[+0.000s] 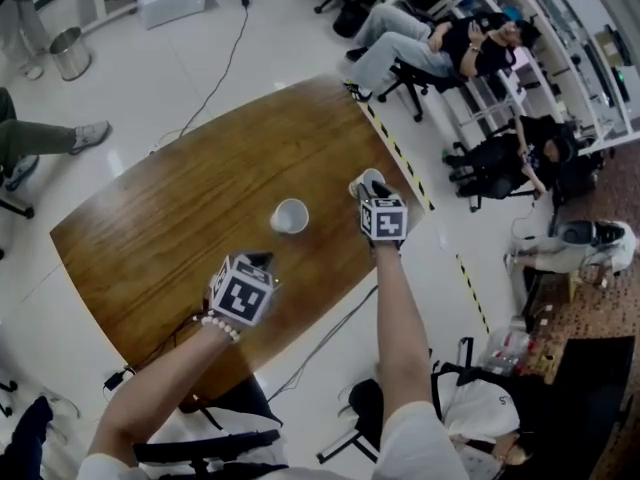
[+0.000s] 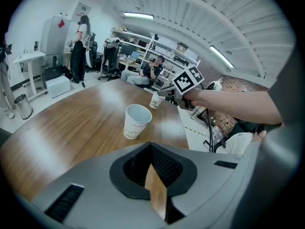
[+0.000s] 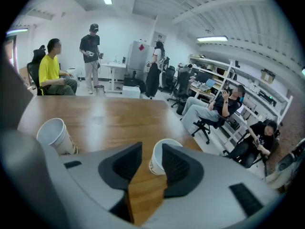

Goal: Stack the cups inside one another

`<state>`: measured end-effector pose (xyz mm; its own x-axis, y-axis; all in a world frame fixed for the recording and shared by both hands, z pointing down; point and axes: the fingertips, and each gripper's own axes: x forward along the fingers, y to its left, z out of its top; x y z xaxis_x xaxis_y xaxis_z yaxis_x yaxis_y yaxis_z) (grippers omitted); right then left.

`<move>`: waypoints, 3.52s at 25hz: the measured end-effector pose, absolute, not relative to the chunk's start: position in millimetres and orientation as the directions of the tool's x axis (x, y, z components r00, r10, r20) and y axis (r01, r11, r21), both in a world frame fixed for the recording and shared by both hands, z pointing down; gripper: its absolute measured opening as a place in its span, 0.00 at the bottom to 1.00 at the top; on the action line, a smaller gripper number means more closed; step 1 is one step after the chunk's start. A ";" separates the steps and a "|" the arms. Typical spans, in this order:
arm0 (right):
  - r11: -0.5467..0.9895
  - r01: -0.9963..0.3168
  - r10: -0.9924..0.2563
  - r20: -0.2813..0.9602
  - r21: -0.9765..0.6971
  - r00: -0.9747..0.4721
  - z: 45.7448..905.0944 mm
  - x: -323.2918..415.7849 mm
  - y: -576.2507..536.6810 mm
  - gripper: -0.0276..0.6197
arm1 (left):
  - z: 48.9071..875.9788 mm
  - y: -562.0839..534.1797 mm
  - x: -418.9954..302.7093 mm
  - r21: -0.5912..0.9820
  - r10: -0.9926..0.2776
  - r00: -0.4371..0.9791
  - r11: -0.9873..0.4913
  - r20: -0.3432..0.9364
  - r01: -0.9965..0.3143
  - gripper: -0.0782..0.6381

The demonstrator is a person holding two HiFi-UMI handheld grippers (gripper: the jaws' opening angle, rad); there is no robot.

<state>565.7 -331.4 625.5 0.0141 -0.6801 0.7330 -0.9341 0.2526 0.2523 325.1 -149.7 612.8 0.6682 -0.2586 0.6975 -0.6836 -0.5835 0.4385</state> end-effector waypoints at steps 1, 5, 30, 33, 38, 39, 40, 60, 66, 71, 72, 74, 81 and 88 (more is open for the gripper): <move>0.259 -0.931 -0.676 0.736 0.259 0.017 628.2 564.1 -334.5 0.27 | 614.6 -150.9 323.6 0.442 -0.257 0.668 -0.579 0.698 -0.685 0.11; 0.260 -0.925 -0.664 0.747 0.278 0.039 639.3 566.6 -342.8 0.23 | 619.1 -154.3 323.5 0.457 -0.250 0.674 -0.570 0.696 -0.683 0.11; 0.283 -0.915 -0.610 0.790 0.287 0.059 660.6 571.9 -346.1 0.09 | 626.3 -158.1 317.9 0.452 -0.253 0.661 -0.557 0.706 -0.697 0.11; 0.291 -0.914 -0.623 0.781 0.284 0.044 648.6 565.3 -340.4 0.09 | 621.4 -160.7 315.2 0.433 -0.275 0.654 -0.563 0.705 -0.704 0.11; 0.318 -0.905 -0.660 0.752 0.283 0.004 616.7 541.3 -325.0 0.09 | 611.6 -159.8 313.0 0.440 -0.298 0.658 -0.549 0.692 -0.711 0.11; 0.323 -0.903 -0.664 0.748 0.283 -0.003 611.5 536.2 -320.9 0.09 | 609.5 -159.2 312.1 0.440 -0.301 0.659 -0.548 0.690 -0.711 0.11; 0.327 -0.902 -0.666 0.746 0.281 -0.009 606.7 531.3 -316.4 0.09 | 607.6 -158.5 310.8 0.440 -0.304 0.660 -0.548 0.688 -0.711 0.11; 0.448 -0.843 -0.735 0.660 0.296 -0.159 517.2 419.6 -256.4 0.09 | 593.2 -122.2 278.4 0.452 -0.326 0.664 -0.530 0.672 -0.718 0.11; 0.514 -0.804 -0.714 0.668 0.298 -0.209 513.8 382.6 -247.7 0.09 | 588.6 -123.1 264.1 0.443 -0.344 0.657 -0.525 0.670 -0.727 0.11; 0.563 -0.775 -0.677 0.698 0.288 -0.232 528.7 363.0 -241.9 0.09 | 587.4 -126.8 256.6 0.441 -0.356 0.651 -0.515 0.670 -0.735 0.11; 0.572 -0.768 -0.668 0.706 0.288 -0.233 533.4 360.9 -240.0 0.09 | 587.0 -126.6 255.9 0.443 -0.356 0.653 -0.514 0.669 -0.735 0.11; 0.588 -0.756 -0.654 0.719 0.288 -0.235 542.0 356.4 -237.4 0.09 | 587.1 -125.9 254.2 0.447 -0.355 0.654 -0.512 0.668 -0.734 0.11; 0.619 -0.735 -0.623 0.742 0.276 -0.246 559.0 345.6 -231.2 0.09 | 589.7 -125.4 248.4 0.452 -0.355 0.651 -0.500 0.671 -0.739 0.11; 0.634 -0.732 -0.578 0.781 0.250 -0.235 578.8 347.7 -225.8 0.09 | 590.2 -127.6 247.5 0.447 -0.357 0.645 -0.497 0.675 -0.743 0.11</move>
<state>347.7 -225.8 578.8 -0.2346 -0.5781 0.7815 -0.7315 0.6344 0.2497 247.5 -127.6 590.2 0.6452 -0.3572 0.6753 -0.7434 -0.4972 0.4473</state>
